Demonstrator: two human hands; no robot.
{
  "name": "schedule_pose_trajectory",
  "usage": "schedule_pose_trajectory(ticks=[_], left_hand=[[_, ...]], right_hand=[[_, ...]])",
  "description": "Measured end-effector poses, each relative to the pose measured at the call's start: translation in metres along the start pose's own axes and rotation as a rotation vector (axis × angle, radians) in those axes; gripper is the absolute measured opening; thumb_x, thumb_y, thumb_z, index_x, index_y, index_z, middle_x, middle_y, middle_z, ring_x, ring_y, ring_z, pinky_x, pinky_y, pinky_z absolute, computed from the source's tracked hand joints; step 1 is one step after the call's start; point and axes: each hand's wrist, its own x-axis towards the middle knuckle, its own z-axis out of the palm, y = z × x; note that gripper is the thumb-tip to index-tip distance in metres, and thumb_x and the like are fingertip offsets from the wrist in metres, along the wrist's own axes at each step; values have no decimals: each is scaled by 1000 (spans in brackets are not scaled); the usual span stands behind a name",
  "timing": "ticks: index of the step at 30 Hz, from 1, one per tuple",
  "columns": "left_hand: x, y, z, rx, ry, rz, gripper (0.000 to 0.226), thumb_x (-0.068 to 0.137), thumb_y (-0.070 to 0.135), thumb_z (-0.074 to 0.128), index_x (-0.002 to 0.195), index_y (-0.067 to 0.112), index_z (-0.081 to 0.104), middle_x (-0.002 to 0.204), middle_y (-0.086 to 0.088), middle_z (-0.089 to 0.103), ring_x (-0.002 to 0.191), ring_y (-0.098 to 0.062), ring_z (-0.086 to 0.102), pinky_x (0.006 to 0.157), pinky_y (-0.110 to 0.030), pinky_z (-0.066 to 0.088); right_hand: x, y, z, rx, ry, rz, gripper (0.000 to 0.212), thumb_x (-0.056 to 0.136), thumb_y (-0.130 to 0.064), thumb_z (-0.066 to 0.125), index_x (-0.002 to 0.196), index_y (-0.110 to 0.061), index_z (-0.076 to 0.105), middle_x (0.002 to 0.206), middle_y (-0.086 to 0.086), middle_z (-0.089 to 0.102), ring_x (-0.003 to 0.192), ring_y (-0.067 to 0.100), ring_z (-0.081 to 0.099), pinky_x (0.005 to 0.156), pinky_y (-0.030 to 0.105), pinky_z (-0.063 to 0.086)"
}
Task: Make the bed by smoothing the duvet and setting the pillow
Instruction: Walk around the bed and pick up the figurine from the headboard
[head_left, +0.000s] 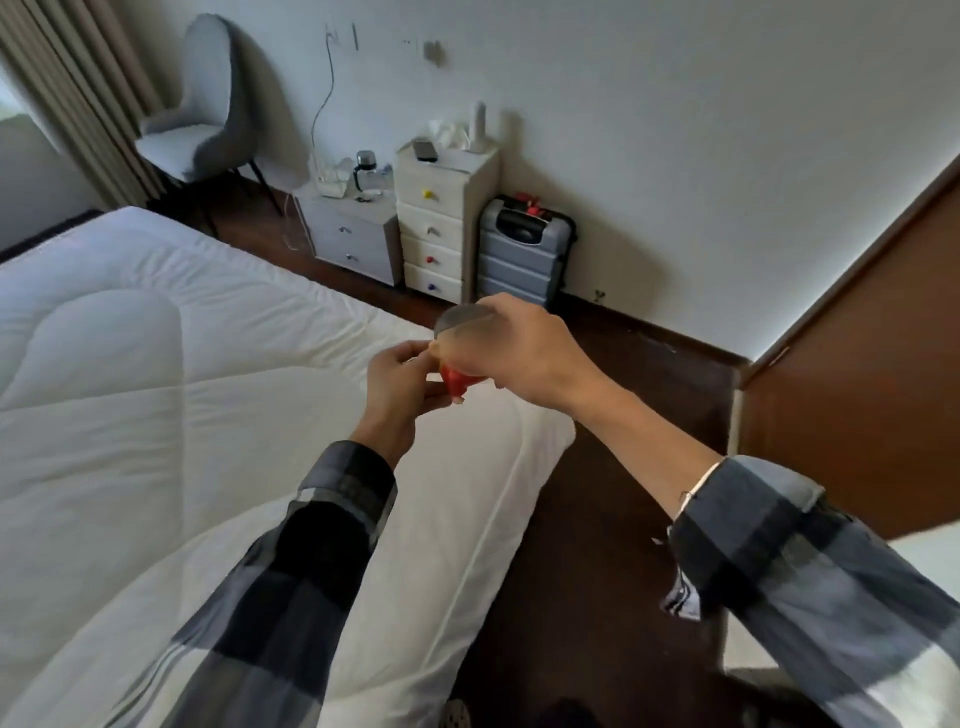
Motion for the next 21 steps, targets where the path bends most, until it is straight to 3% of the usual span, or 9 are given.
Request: schedule_pose_trajectory(ticks=[4, 7, 9, 12, 16, 21], left_hand=[[86, 9, 68, 72, -27, -19, 15, 96, 8, 61, 109, 1, 67, 90, -23, 73, 69, -36, 75, 64, -42, 60], [148, 14, 117, 107, -15, 7, 12, 97, 9, 61, 103, 5, 70, 86, -19, 75, 73, -35, 75, 71, -47, 61], [190, 16, 153, 123, 10, 26, 10, 97, 10, 62, 98, 6, 71, 78, -13, 74, 68, -29, 75, 63, -40, 62], [248, 28, 205, 113, 16, 6, 10, 95, 9, 63, 98, 5, 72, 75, -14, 74, 62, -25, 72, 63, -42, 60], [318, 43, 259, 110, 45, -23, 14, 98, 3, 57, 104, -2, 69, 72, -14, 71, 50, -17, 68, 44, -26, 52], [409, 59, 302, 78, 67, -54, 16, 96, -2, 57, 110, -7, 65, 56, -4, 69, 43, -13, 63, 39, -23, 49]], right_hand=[[69, 55, -52, 34, 7, 33, 47, 79, -58, 71, 117, -33, 57, 98, -19, 62, 92, 7, 63, 82, 33, 56], [125, 96, -89, -6, -1, 21, 55, 83, -55, 69, 126, -23, 57, 106, -10, 63, 96, 12, 63, 80, 29, 55], [167, 128, -116, -10, -26, 22, 57, 81, -55, 70, 126, -23, 57, 105, -6, 66, 91, 16, 66, 77, 31, 56], [229, 165, -162, -32, -83, 49, 47, 80, -52, 72, 117, -26, 58, 98, -9, 65, 89, 10, 63, 66, 19, 47], [307, 202, -206, -29, -160, 92, 43, 82, -47, 74, 113, -23, 57, 90, -8, 63, 70, 4, 62, 43, 7, 38], [402, 245, -227, -55, -153, 79, 47, 78, -48, 77, 110, -19, 57, 90, -8, 62, 73, 1, 58, 52, 12, 42]])
